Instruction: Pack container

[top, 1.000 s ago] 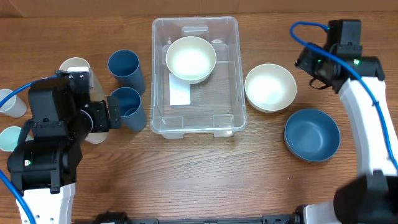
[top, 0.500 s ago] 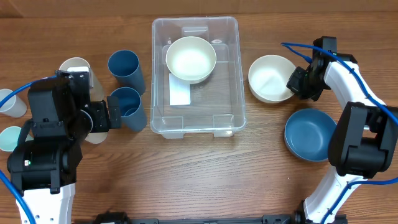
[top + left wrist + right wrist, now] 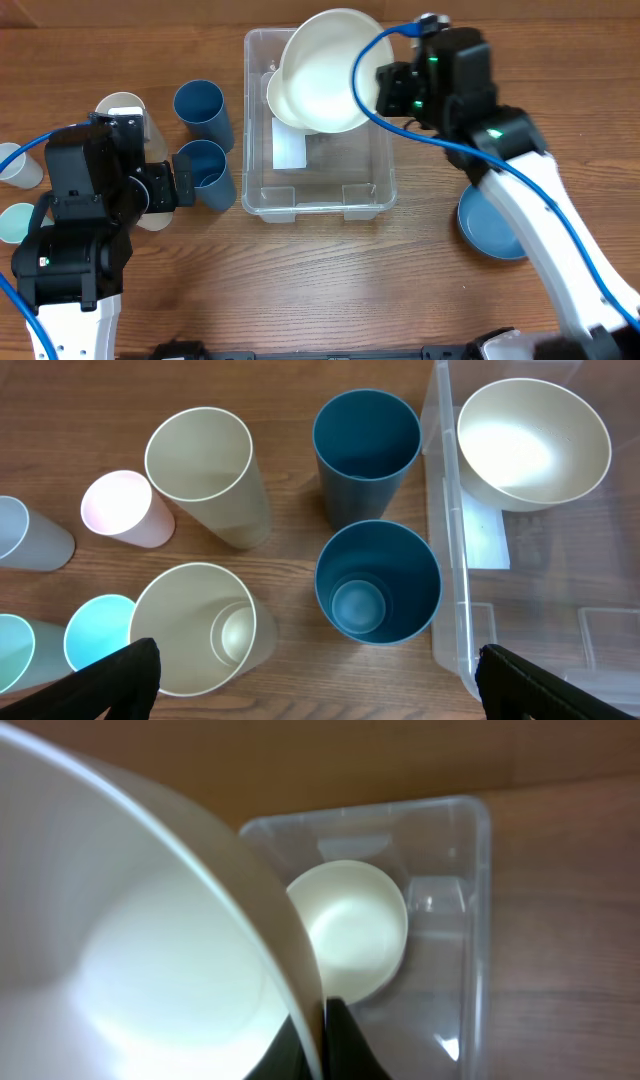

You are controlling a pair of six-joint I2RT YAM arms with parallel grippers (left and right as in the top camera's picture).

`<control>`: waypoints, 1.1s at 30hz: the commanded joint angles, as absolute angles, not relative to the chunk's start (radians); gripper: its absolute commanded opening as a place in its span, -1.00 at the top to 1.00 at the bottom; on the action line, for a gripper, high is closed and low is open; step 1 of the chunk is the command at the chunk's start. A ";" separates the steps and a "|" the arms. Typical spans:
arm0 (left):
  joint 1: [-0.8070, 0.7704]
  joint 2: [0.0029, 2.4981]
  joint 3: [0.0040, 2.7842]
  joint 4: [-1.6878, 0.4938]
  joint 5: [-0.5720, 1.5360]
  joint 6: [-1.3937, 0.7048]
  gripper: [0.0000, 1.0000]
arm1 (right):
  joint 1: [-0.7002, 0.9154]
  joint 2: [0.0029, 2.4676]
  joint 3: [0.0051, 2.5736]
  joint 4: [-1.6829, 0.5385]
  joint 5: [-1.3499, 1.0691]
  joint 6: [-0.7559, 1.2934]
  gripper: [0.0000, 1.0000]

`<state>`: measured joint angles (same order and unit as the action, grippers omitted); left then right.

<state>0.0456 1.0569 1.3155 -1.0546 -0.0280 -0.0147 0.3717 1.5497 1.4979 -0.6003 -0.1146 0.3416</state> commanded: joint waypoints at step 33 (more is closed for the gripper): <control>0.039 1.060 1.337 -1.051 -0.033 0.008 -1.00 | 0.463 1.693 1.334 -1.008 -0.253 0.412 0.92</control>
<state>0.0456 1.0569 1.3155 -1.0546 -0.0280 -0.0147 0.4294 1.6993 1.3315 -0.9623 -0.2348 0.4183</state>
